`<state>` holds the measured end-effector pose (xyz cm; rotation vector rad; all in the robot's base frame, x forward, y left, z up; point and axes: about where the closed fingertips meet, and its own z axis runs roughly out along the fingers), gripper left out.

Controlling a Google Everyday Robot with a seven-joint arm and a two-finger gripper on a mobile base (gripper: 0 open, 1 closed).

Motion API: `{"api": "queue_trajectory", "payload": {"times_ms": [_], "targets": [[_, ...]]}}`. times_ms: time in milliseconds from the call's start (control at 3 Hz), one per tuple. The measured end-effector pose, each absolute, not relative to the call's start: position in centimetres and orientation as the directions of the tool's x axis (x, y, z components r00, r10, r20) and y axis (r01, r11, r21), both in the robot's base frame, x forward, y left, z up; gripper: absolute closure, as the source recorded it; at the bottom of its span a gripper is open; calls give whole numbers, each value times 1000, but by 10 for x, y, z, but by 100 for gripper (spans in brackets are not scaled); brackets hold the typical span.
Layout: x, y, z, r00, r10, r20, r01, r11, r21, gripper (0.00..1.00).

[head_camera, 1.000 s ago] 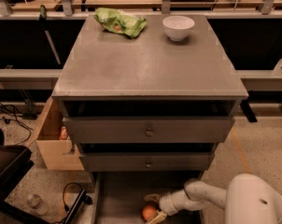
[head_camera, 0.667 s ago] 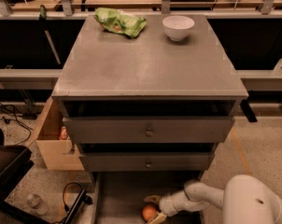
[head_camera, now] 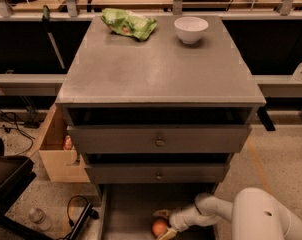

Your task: Pick orange from bottom drawer and place on counter

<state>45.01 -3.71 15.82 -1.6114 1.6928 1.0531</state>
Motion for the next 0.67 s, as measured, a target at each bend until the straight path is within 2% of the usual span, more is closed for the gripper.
{"api": "queue_trajectory", "payload": {"times_ms": [333,667], "targets": [[449,-35,144,-124,-536,-835,-984,-40,172,37],[445,-32,133,-135,-530,-837,-982,-43,185,53]]}}
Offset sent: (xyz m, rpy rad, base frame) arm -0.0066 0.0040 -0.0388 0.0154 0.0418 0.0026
